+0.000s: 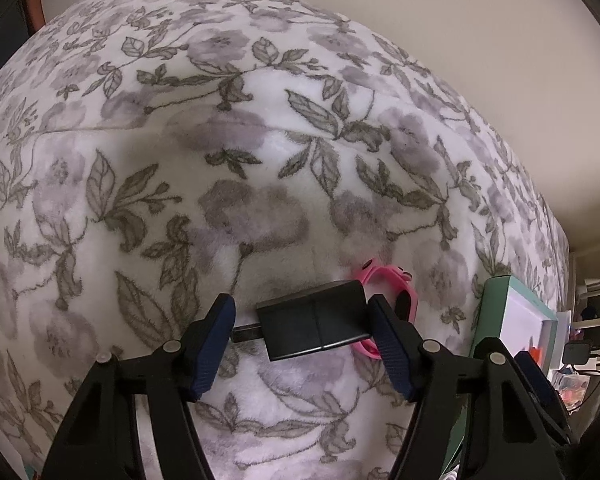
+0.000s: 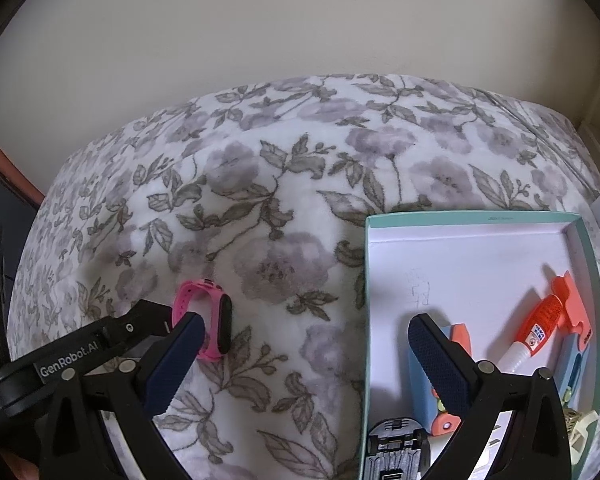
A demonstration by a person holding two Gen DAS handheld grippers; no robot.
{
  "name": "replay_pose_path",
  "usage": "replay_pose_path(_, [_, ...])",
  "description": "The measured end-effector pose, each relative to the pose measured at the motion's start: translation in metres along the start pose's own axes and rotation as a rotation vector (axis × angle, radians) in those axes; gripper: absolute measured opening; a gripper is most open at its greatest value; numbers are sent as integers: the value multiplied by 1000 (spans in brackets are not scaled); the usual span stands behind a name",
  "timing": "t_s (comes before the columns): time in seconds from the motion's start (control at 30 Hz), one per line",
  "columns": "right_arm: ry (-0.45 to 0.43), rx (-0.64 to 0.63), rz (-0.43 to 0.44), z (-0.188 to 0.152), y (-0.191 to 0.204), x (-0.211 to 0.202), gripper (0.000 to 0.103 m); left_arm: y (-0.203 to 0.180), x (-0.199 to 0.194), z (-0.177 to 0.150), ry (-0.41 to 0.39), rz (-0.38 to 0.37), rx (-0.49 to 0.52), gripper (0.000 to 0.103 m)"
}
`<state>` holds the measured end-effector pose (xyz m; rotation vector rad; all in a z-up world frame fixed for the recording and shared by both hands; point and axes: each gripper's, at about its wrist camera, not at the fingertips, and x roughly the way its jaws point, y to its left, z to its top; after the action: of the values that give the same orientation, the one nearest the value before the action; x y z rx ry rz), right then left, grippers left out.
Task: Organize rigid objects
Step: 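Grasp the black charger with the left tool while the right tool grasps the pink watch band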
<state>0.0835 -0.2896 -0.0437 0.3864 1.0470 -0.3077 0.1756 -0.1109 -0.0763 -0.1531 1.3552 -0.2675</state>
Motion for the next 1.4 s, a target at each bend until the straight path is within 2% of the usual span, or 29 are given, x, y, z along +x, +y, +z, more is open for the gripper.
replay_pose_path(0.5, [55,-99,33,-12,49,32,103,46,-21,7,-13,191,-96,70])
replay_pose_path(0.77, [87,-159,-6,-21,70,58,103,60,-24,9,-7,198,-120,70])
replay_pose_path(1.07, [86,-218,-83,-21,84,70,103,55,-23,9,-6,203,-123,70])
replay_pose_path(1.4, [53,-202,-81,-22,80,70,103,55,-19,9,-1,206,-130,70])
